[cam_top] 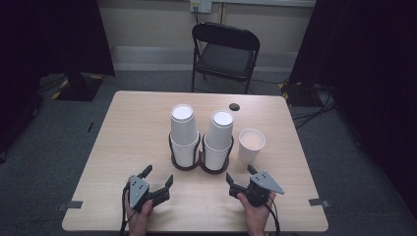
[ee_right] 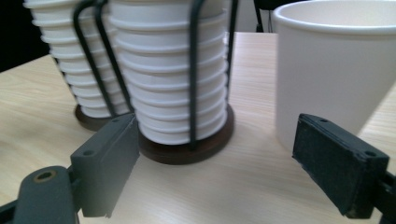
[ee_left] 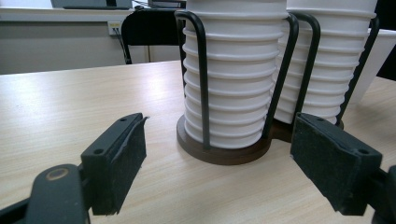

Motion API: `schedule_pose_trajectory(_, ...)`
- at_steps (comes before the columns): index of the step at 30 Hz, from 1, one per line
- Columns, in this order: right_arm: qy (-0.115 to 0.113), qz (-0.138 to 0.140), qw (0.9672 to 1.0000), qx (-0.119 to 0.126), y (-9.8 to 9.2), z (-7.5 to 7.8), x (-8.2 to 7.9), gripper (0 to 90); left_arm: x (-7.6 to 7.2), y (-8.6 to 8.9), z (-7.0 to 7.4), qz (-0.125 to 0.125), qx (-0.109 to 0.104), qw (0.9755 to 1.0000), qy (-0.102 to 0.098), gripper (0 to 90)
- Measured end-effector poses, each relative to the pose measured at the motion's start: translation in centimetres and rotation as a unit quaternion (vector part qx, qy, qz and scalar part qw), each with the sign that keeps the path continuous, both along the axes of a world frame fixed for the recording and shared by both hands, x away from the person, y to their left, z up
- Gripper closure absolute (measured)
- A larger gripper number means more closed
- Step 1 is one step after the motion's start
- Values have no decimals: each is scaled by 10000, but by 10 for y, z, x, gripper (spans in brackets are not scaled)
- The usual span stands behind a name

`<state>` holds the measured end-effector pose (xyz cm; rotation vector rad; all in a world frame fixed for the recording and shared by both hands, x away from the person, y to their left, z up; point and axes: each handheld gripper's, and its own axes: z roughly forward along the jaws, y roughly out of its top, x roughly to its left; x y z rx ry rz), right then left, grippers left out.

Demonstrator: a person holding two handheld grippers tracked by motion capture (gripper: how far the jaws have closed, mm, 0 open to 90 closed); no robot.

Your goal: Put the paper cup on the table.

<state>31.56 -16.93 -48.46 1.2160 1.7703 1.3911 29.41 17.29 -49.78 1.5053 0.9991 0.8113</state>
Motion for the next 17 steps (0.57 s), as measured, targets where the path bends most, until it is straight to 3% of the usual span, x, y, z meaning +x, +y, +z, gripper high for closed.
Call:
schedule_pose_trajectory(10, -536, 330, 9980, -111, 24, -10, -10, 141, 0, 1, 0, -25, 13, 10000, -24, 176)
schedule_pose_trajectory(17, -538, 293, 9980, -124, 24, -11, -10, 141, 0, 1, 0, -11, 3, 10000, -30, 174)
